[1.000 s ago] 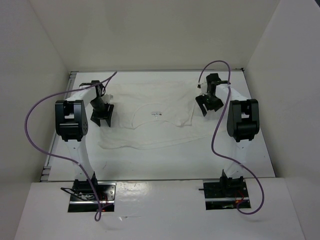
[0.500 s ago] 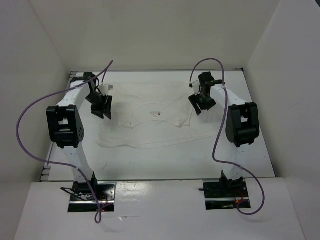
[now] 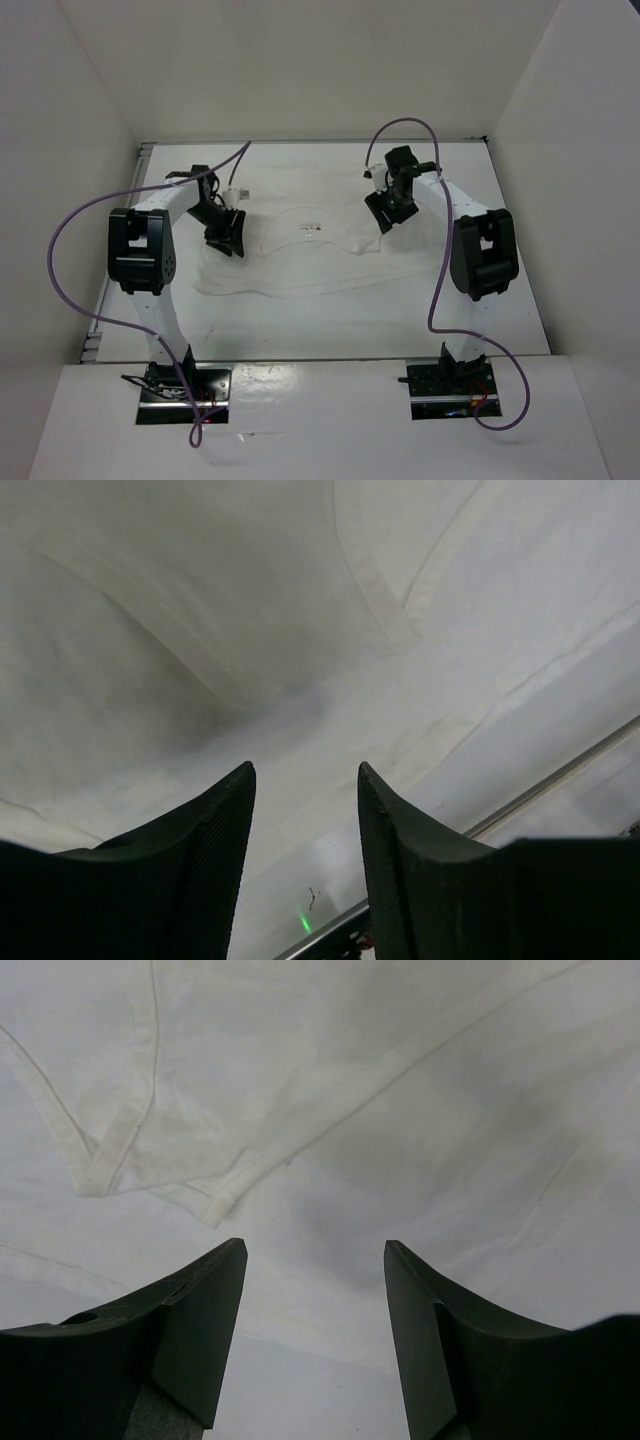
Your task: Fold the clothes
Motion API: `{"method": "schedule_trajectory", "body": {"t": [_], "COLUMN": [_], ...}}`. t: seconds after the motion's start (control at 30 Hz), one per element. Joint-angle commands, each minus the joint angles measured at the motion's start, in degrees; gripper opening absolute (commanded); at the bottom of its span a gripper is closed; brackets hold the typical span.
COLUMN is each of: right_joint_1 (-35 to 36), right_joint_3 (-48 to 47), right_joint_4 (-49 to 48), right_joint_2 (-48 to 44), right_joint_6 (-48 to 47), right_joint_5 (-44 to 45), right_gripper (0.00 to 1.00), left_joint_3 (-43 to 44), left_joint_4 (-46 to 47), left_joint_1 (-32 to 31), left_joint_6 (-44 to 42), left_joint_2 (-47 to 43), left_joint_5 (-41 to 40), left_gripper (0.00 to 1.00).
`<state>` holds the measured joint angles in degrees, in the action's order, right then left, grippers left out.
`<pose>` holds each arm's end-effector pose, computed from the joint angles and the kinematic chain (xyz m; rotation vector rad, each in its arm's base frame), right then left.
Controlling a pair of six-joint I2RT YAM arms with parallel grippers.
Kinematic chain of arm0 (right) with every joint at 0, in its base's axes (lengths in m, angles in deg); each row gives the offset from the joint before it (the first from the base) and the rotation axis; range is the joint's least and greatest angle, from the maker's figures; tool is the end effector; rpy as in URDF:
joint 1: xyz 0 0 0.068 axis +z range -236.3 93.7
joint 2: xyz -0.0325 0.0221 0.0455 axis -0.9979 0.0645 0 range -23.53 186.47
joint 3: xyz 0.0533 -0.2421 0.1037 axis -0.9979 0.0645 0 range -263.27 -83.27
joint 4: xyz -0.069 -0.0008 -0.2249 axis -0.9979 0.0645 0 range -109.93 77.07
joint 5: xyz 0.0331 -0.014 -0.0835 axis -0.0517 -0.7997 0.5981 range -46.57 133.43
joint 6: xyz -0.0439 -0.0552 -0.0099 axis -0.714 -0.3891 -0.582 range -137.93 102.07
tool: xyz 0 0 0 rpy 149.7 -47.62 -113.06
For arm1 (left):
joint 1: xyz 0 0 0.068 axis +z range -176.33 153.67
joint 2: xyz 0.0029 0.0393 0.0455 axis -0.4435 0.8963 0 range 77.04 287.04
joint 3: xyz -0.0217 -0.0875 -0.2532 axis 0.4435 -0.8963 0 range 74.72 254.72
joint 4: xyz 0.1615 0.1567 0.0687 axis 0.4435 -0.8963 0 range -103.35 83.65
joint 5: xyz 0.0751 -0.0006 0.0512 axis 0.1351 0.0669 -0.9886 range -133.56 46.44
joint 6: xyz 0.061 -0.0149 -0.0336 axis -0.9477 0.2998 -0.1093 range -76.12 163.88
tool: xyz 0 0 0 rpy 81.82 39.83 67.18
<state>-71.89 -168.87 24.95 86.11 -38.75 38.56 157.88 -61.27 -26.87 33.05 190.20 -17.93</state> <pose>0.3642 0.0986 0.2011 -0.8588 2.6320 0.0886 0.3510 -0.0286 0.1696 0.3213 2.9260 -0.6551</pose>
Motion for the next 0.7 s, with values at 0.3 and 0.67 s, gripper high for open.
{"method": "schedule_trajectory", "body": {"t": [0.3,0.67], "right_joint_1": [4.5,10.6], "right_joint_3": [1.3,5.3], "right_joint_4": [-1.2,-3.9], "right_joint_2": [-1.7,-4.0], "right_joint_6": [-0.2,-6.1], "right_joint_5": [3.6,13.3], "right_gripper": [0.69,0.71], "left_joint_3": [-3.6,-12.2], "left_joint_4": [10.0,18.5], "left_joint_1": [-1.7,-2.2], "left_joint_6": [2.9,-6.1], "left_joint_2": [-1.2,-14.0], "left_joint_5": [-7.1,-24.2], "left_gripper": [0.63,0.84]}}
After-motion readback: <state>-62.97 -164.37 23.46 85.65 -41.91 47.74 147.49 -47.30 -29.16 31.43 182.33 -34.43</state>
